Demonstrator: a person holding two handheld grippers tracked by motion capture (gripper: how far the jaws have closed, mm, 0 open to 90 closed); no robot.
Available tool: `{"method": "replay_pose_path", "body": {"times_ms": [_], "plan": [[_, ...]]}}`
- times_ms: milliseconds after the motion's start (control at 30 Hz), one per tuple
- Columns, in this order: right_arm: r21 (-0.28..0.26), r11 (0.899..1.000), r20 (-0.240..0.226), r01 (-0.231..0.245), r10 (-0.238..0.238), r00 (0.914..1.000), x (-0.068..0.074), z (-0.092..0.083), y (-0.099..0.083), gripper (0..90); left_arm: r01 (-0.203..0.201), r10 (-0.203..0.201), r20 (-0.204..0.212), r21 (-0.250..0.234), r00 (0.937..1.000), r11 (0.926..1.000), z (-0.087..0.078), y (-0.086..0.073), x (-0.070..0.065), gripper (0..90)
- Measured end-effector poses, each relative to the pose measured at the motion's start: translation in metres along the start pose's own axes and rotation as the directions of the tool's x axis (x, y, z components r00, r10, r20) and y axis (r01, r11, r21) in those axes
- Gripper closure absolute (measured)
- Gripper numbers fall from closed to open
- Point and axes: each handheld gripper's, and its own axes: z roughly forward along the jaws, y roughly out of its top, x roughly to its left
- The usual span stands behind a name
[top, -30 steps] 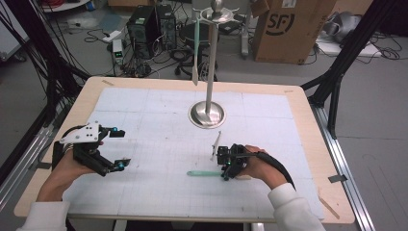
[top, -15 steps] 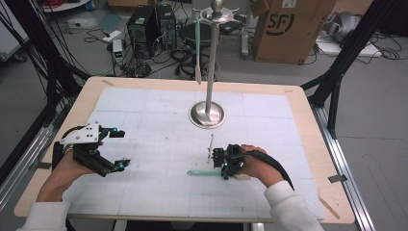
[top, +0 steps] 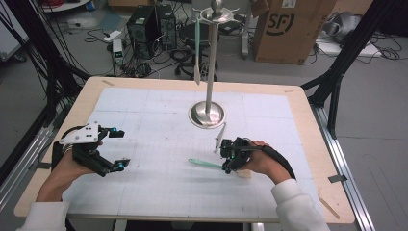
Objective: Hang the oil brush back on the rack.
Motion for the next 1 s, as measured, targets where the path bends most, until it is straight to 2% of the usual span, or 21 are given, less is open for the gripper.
{"method": "replay_pose_path", "body": {"times_ms": [67, 167, 267, 333, 400, 433, 500, 633, 733, 767, 867, 933, 1000], "plan": [[-0.066, 0.998, -0.002, -0.016, 0.016, 0.9999, -0.002, -0.011, -0.006, 82.4, -0.002, 0.002, -0.002, 0.003, 1.0, 1.0, 0.0, 0.0, 0.0, 1.7], [-0.155, 0.987, -0.011, -0.041, 0.04, 0.9992, -0.004, -0.028, -0.014, 82.3, 0.002, -0.002, -0.003, 0.005, 1.0, 1.0, 0.001, 0.0, 0.0, 1.6], [-0.212, 0.975, 0.0, -0.063, 0.064, 0.9979, -0.005, -0.043, -0.021, 82.3, 0.002, -0.002, -0.005, 0.005, 1.0, 1.0, 0.001, 0.0, 0.0, 1.7], [-0.263, 0.962, -0.001, -0.074, 0.076, 0.9971, -0.007, -0.052, -0.026, 82.3, 0.004, -0.004, -0.006, 0.004, 1.0, 1.0, 0.001, 0.0, 0.0, 1.7], [-0.32, 0.945, 0.018, -0.073, 0.083, 0.9964, -0.008, -0.061, -0.03, 82.4, 0.002, -0.002, -0.003, 0.004, 1.0, 1.0, 0.001, -0.001, 0.0, 1.7], [-0.338, 0.936, -0.007, -0.095, 0.098, 0.9951, -0.009, -0.065, -0.033, 82.4, 0.003, -0.003, -0.004, 0.005, 1.0, 1.0, 0.001, -0.001, 0.0, 1.7], [-0.352, 0.931, 0.013, -0.099, 0.11, 0.9938, -0.009, -0.073, -0.036, 82.4, 0.007, -0.007, -0.003, 0.002, 1.0, 1.0, 0.001, -0.001, 0.001, 1.7], [-0.389, 0.915, 0.017, -0.108, 0.124, 0.9921, -0.011, -0.089, -0.041, 82.4, 0.005, -0.005, -0.007, 0.008, 1.0, 1.0, 0.001, -0.002, 0.001, 1.7], [-0.443, 0.89, 0.024, -0.107, 0.131, 0.991, -0.013, -0.101, -0.046, 82.4, 0.004, -0.004, -0.008, 0.013, 1.0, 0.9999, 0.002, -0.002, 0.001, 1.7], [-0.452, 0.885, 0.012, -0.111, 0.13, 0.9914, -0.014, -0.105, -0.048, 82.4, 0.004, -0.004, -0.009, 0.014, 1.0, 0.9999, 0.002, -0.002, 0.001, 1.7], [-0.48, 0.866, 0.034, -0.137, 0.174, 0.9841, -0.017, -0.117, -0.053, 82.4, 0.006, -0.006, -0.01, 0.016, 0.9999, 0.9999, 0.002, -0.002, 0.001, 1.7], [-0.507, 0.85, 0.034, -0.141, 0.183, 0.9825, -0.02, -0.125, -0.057, 82.3, 0.004, -0.004, -0.01, 0.013, 0.9999, 0.9999, 0.002, -0.002, 0.0, 1.7], [-0.527, 0.838, 0.044, -0.139, 0.19, 0.9809, -0.022, -0.133, -0.062, 82.4, -0.002, 0.002, -0.008, 0.01, 1.0, 1.0, 0.002, -0.002, 0.001, 1.7]]}}
